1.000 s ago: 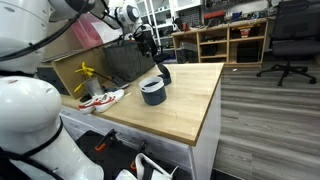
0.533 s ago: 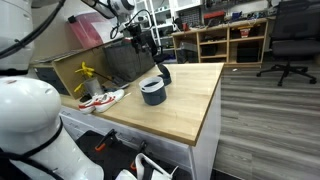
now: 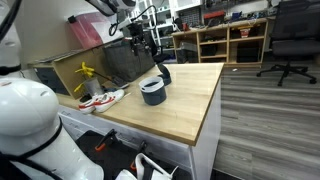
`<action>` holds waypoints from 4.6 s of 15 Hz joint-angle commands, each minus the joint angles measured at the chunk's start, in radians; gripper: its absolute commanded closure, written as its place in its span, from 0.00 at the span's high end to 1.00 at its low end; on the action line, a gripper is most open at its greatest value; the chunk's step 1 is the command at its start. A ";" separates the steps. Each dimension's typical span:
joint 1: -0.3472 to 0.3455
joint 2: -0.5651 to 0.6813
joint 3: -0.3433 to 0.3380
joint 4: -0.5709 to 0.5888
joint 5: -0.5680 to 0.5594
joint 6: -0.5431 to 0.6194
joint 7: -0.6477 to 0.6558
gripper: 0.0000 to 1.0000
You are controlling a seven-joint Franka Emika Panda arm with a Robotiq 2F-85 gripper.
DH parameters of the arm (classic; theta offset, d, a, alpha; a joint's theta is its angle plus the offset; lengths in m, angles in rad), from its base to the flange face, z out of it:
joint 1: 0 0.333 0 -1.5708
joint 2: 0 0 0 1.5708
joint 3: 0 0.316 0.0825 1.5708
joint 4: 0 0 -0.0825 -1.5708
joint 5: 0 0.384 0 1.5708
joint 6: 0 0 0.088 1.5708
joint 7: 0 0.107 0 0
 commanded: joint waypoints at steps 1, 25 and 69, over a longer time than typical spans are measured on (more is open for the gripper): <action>-0.030 -0.138 0.008 -0.184 -0.018 0.039 -0.141 1.00; -0.048 -0.092 0.049 -0.372 -0.246 0.223 -0.606 1.00; -0.026 0.088 0.093 -0.386 -0.355 0.440 -0.746 0.49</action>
